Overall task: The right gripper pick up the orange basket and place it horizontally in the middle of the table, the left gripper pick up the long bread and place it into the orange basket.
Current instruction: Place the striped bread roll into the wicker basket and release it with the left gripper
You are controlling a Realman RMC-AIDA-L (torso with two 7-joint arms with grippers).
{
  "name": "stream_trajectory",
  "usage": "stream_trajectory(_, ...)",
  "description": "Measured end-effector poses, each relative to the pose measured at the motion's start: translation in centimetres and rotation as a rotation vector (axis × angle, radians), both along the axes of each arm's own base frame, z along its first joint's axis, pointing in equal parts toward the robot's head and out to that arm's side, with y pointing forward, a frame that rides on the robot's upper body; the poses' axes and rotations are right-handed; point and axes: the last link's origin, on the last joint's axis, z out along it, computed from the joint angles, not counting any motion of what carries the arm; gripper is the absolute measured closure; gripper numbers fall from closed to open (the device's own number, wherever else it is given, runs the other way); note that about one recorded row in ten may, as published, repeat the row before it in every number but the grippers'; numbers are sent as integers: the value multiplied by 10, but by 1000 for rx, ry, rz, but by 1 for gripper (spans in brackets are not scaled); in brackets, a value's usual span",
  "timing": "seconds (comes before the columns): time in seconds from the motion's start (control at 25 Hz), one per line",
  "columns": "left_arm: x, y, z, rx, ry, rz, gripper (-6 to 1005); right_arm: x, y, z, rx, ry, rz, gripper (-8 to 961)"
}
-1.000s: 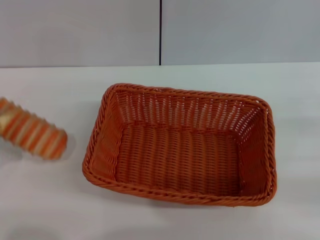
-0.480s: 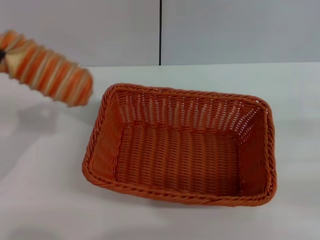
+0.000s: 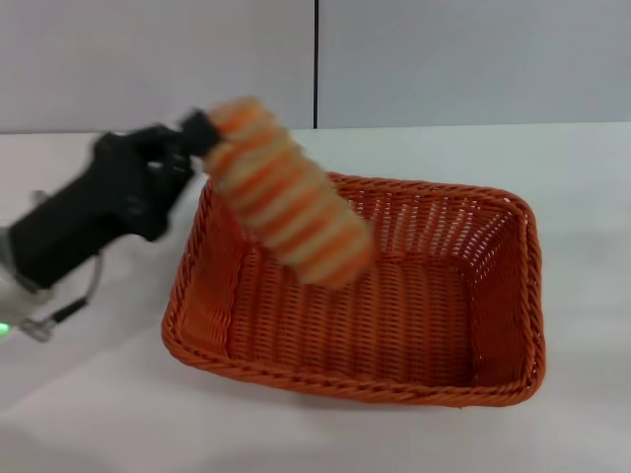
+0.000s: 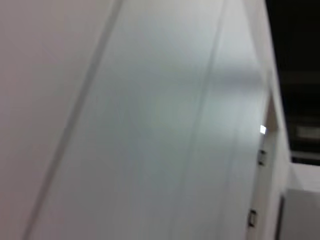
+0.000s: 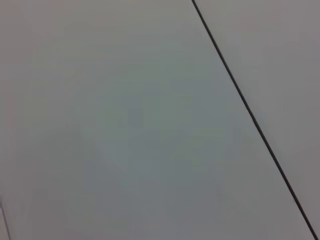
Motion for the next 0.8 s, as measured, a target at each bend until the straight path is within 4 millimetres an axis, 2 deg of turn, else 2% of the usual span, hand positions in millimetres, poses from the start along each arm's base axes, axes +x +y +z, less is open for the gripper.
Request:
stream_trajectory(0.32,12,3,-22,-92,64,-56,970,-3,5,-1,-6,-1,10,545)
stream_trajectory(0.48,13,3,-25,-107,79,-62,969,-3,5,-3,-10,5,11,545)
stream_trajectory(0.68,11,2,-25,-114,76,-48,911,-3,6,-3,-10,7,10,545)
stream_trajectory(0.8,5,-2,-22,-79,68,-31,697,-2,6,-1,2,13,-1,545)
